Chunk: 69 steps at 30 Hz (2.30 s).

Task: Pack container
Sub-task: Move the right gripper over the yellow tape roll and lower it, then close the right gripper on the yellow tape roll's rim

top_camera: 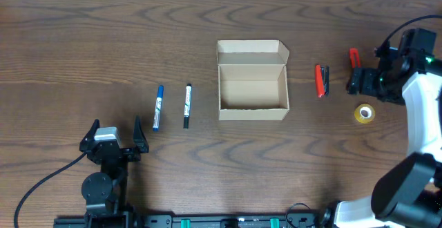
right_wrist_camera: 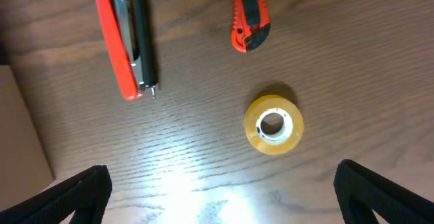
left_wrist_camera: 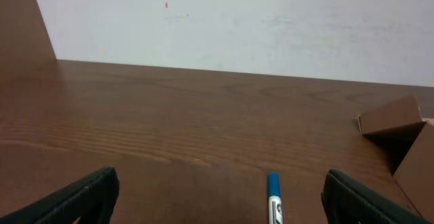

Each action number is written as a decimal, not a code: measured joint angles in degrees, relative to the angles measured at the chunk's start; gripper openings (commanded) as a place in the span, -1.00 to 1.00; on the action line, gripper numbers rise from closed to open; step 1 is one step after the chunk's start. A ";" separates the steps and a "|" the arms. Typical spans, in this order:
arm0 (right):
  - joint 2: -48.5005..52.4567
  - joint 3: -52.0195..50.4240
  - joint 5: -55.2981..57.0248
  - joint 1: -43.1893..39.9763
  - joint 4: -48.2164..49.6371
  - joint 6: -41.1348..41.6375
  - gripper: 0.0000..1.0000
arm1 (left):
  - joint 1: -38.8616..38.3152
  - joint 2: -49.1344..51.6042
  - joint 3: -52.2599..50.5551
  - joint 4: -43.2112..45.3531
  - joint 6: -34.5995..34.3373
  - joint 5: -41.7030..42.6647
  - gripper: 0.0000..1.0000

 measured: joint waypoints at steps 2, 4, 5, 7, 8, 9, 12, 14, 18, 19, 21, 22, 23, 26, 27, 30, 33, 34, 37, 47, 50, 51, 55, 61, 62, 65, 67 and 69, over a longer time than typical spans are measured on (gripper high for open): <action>1.05 0.00 0.00 0.00 0.46 -0.15 0.98 | 0.00 0.00 0.00 0.00 0.00 0.00 0.90; 1.84 0.00 -0.02 0.00 1.18 -0.15 0.99 | 0.00 0.00 0.00 0.00 0.00 0.00 0.91; 2.23 0.00 -0.11 0.00 1.84 -0.15 0.98 | 0.00 0.00 0.00 0.00 0.00 0.00 0.90; 3.08 0.00 -0.50 0.00 2.84 -0.15 0.99 | 0.00 0.00 0.00 0.00 0.00 0.00 0.91; 3.52 0.00 -0.66 0.00 3.32 -0.15 0.98 | 0.00 0.00 0.00 0.00 0.00 0.00 0.90; 4.11 0.00 -0.85 0.00 3.80 -0.15 0.98 | 0.00 0.00 0.00 0.00 0.00 0.00 0.90; 6.12 0.00 -1.16 0.00 5.14 -0.15 0.98 | 0.00 0.00 0.00 0.00 0.00 0.00 0.90; 7.69 0.00 -1.27 0.00 6.27 -0.15 0.98 | 0.00 0.00 0.00 0.00 0.00 0.00 0.91; 10.56 0.00 -1.36 0.00 6.75 -0.15 0.98 | 0.00 0.00 0.00 0.00 0.00 0.00 0.91; 11.26 0.00 -1.44 0.00 6.58 -0.15 0.98 | 0.00 0.00 0.00 0.00 0.00 0.00 0.90; 12.39 0.00 -2.03 0.00 6.29 -0.17 0.98 | 0.00 0.00 0.00 0.00 0.00 0.00 0.90; 12.92 0.00 -2.43 0.00 6.05 -0.37 0.98 | 0.00 0.00 0.00 0.00 0.00 0.00 0.91; 13.31 0.00 -2.82 0.00 5.70 -0.61 0.98 | 0.00 0.00 0.00 0.00 0.00 0.00 0.90; 15.08 0.00 -3.98 0.00 4.24 -1.86 0.99 | 0.00 0.00 0.00 0.00 0.00 0.00 0.91; 15.72 0.00 -4.20 0.00 3.58 -2.12 0.98 | 0.00 0.00 0.00 0.00 0.00 0.00 0.91; 16.81 0.00 -4.52 0.00 2.25 -2.69 0.99 | 0.00 0.00 0.00 0.00 0.00 0.00 0.90; 17.18 0.00 -4.20 0.00 1.16 -2.93 0.99 | 0.00 0.00 0.00 0.00 0.00 0.00 0.91; 17.18 0.00 -4.02 0.00 1.05 -2.95 0.98 | 0.00 0.00 0.00 0.00 0.00 0.00 0.91; 17.18 0.00 -3.30 0.00 0.31 -2.93 0.99 | 0.00 0.00 0.00 0.00 0.00 0.00 0.90; 17.18 0.00 2.69 0.00 -1.09 -1.75 0.99 | 0.00 0.00 0.00 0.00 0.00 0.00 0.90; 17.18 0.00 3.74 0.00 -1.14 -1.57 0.98 | 0.00 0.00 0.00 0.00 0.00 0.00 0.90; 17.18 0.00 3.98 0.00 -1.09 -1.60 0.98 | 0.00 0.00 0.00 0.00 0.00 0.00 0.91; 17.18 0.00 4.44 0.00 -0.98 -1.60 0.99 | 0.00 0.00 0.00 0.00 0.00 0.00 0.91; 17.18 0.00 4.61 0.00 -0.74 -1.62 0.98 | 0.00 0.00 0.00 0.00 0.00 0.00 0.90; 17.18 0.00 4.63 0.00 -0.63 -1.62 0.99 | 0.00 0.00 0.00 0.00 0.00 0.00 0.90; 17.18 0.00 4.61 0.00 -0.44 -1.62 0.99 | 0.00 0.00 0.00 0.00 0.00 0.00 0.90; 17.18 0.00 4.61 0.00 0.00 -1.62 0.99 | 0.00 0.00 0.00 0.00 0.00 0.00 0.90; 17.18 -0.11 4.59 0.00 0.61 -1.64 0.99 | 0.00 0.00 0.00 0.00 0.00 0.00 0.90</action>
